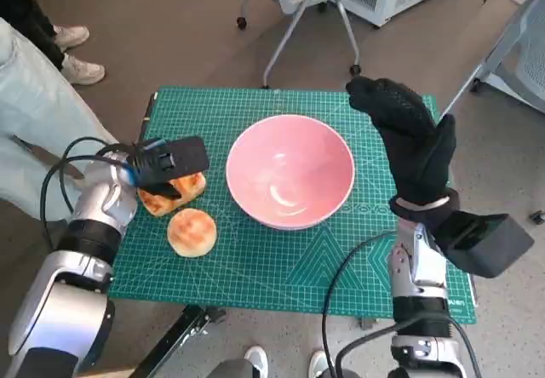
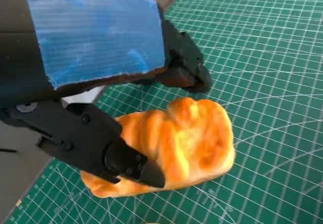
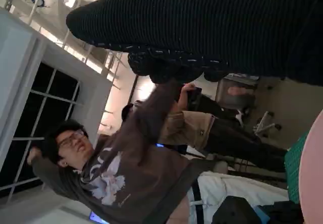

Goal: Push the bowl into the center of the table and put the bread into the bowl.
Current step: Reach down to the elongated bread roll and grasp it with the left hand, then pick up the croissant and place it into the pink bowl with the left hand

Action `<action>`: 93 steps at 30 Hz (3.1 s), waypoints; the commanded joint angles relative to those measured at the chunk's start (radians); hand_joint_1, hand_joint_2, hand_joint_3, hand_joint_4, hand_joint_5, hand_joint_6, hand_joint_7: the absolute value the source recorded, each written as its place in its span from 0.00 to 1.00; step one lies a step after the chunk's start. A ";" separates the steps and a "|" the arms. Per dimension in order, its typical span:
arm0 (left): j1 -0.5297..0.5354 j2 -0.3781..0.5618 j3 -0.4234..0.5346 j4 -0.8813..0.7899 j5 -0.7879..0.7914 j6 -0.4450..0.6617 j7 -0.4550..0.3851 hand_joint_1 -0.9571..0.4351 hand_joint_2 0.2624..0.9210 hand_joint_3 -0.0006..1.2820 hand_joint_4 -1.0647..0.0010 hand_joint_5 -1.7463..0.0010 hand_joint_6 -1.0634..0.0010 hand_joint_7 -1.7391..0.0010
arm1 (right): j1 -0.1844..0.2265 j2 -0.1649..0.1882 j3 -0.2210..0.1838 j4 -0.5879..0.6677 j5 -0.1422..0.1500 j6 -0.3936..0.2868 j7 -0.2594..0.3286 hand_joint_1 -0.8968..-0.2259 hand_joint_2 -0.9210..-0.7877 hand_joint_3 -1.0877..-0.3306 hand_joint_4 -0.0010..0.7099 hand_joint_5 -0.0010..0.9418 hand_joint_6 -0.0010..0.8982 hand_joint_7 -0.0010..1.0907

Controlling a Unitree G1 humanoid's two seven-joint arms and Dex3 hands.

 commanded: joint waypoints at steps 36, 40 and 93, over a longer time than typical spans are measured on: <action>0.380 0.136 0.348 -1.047 -0.156 0.103 -0.027 0.69 0.97 0.02 0.24 0.41 0.35 0.36 | 0.030 -0.002 -0.004 0.014 0.041 0.013 0.025 0.31 0.00 0.45 0.35 0.00 0.08 0.54; 0.392 0.136 0.371 -1.143 -0.167 0.094 -0.032 0.69 0.96 0.01 0.23 0.42 0.33 0.37 | 0.034 -0.003 -0.007 0.014 0.043 0.013 0.025 0.31 0.00 0.46 0.35 0.00 0.08 0.54; 0.044 -0.149 0.081 -0.842 -0.097 -0.119 0.009 0.69 1.00 0.03 0.29 0.39 0.41 0.31 | 0.079 -0.014 -0.025 -0.018 0.028 0.007 0.002 0.32 0.00 0.46 0.34 0.00 0.09 0.53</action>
